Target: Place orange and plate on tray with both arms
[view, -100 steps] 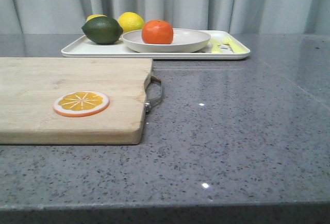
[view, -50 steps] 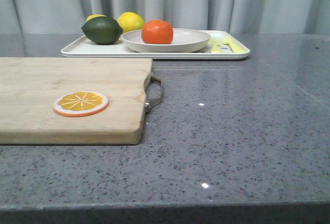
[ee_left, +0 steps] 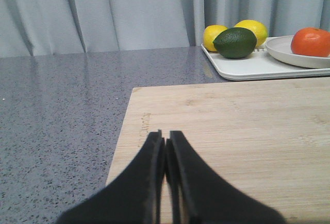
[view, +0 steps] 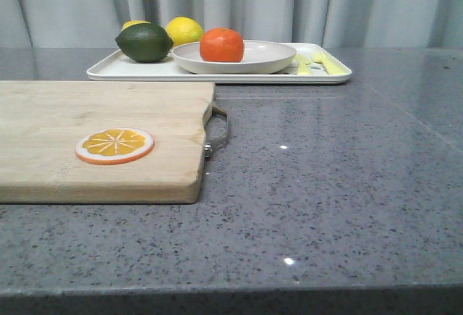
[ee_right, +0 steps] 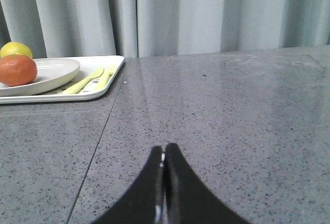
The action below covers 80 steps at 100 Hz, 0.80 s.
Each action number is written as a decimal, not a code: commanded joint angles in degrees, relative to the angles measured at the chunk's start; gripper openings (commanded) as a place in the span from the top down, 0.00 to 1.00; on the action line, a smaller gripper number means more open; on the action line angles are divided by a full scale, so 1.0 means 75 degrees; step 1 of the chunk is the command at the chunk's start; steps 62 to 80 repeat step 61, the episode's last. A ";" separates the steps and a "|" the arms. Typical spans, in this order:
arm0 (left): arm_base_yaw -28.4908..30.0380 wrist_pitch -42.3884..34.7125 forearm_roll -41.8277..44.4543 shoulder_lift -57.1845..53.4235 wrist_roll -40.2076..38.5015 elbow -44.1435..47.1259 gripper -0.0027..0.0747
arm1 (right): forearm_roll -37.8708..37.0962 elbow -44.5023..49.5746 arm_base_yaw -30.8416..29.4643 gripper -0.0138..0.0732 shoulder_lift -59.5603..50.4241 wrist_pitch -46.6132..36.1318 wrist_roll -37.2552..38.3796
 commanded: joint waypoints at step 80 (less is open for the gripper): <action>-0.0006 -0.0623 0.0009 -0.0238 -0.0033 0.0178 0.99 | -0.0079 0.0009 -0.0045 0.92 -0.0154 -0.0570 -0.0005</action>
